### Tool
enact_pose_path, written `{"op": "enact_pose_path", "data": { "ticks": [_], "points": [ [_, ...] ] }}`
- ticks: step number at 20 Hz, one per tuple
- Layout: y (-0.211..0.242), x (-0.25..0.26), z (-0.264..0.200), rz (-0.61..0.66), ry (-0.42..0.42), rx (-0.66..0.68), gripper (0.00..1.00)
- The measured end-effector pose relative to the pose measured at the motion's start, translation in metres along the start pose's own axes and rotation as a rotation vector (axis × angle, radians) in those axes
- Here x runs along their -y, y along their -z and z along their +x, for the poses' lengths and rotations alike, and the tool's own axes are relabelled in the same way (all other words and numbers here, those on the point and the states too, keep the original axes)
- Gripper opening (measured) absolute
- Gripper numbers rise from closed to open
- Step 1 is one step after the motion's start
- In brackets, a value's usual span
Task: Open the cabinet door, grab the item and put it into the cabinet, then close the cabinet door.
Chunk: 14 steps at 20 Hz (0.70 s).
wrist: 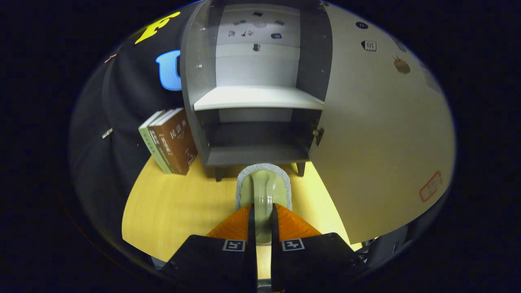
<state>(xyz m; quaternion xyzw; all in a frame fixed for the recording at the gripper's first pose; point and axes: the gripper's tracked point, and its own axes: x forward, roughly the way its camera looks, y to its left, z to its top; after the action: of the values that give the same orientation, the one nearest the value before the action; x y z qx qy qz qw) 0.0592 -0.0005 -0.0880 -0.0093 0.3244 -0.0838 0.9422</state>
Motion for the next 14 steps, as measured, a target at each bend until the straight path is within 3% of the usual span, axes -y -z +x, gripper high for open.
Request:
{"op": "enact_pose_path", "data": {
  "ticks": [7, 14],
  "points": [
    [-0.124, -0.011, 0.011, -0.014, -0.008, 0.171, 0.17],
    [-0.231, -0.012, 0.083, -0.069, -0.049, 0.250, 0.17]
  ]
}}
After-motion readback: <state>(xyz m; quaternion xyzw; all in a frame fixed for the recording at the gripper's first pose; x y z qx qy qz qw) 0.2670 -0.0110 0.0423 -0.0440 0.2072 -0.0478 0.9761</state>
